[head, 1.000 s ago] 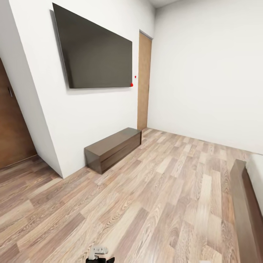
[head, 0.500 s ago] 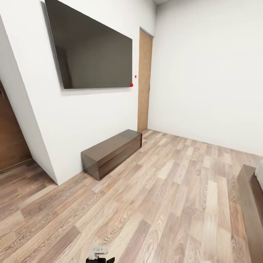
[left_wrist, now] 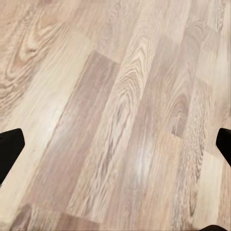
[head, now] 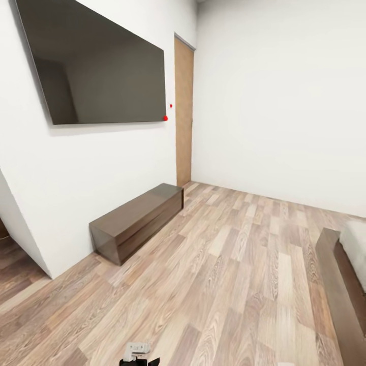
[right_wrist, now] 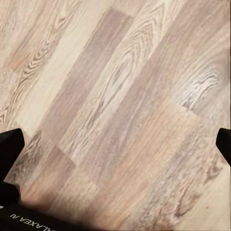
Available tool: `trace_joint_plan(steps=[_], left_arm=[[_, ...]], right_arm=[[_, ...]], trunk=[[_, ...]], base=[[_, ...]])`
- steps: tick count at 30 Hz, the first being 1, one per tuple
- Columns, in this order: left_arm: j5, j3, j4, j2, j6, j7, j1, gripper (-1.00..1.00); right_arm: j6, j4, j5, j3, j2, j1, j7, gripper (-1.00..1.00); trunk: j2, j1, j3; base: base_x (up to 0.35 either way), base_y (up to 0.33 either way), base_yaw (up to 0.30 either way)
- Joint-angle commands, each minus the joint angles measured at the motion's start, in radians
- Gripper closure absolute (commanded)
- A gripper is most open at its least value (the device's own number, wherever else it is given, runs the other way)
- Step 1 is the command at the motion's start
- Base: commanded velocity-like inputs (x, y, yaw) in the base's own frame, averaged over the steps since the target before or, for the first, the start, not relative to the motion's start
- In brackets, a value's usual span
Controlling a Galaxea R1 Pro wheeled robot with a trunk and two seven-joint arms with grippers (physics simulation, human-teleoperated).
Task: In the bedroom, move the book from the bed onto either nightstand, and place the two sandals side by side next to the bed.
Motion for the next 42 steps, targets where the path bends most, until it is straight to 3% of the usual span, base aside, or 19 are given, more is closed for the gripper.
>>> trace_joint_plan(steps=[1, 19, 32, 42], left_arm=[[-0.004, 0.007, 0.001, 0.000, -0.002, -0.003, -0.001, -1.00], [-0.004, 0.007, 0.001, 0.000, -0.002, -0.003, -0.001, -1.00], [-0.004, 0.007, 0.001, 0.001, -0.002, -0.003, -0.001, -1.00], [-0.004, 0.007, 0.001, 0.001, -0.002, -0.003, -0.001, -1.00]], right_arm=[[0.000, 0.002, -0.004, -0.004, 0.000, -0.001, 0.005, -1.00], [0.000, 0.001, -0.005, -0.004, -0.002, -0.001, 0.010, -1.00], [0.000, 0.002, -0.006, -0.004, -0.002, -0.001, 0.012, -1.00], [0.000, 0.002, -0.005, -0.004, -0.002, -0.001, 0.012, -1.00]], trunk=[[0.000, 0.000, -0.001], [0.000, 0.000, -0.001], [0.000, 0.000, -0.001], [0.000, 0.000, 0.004]], base=[[0.329, 0.000, -0.252], [0.298, 0.000, -0.058], [0.023, 0.000, -0.027], [0.000, 0.000, -0.253]])
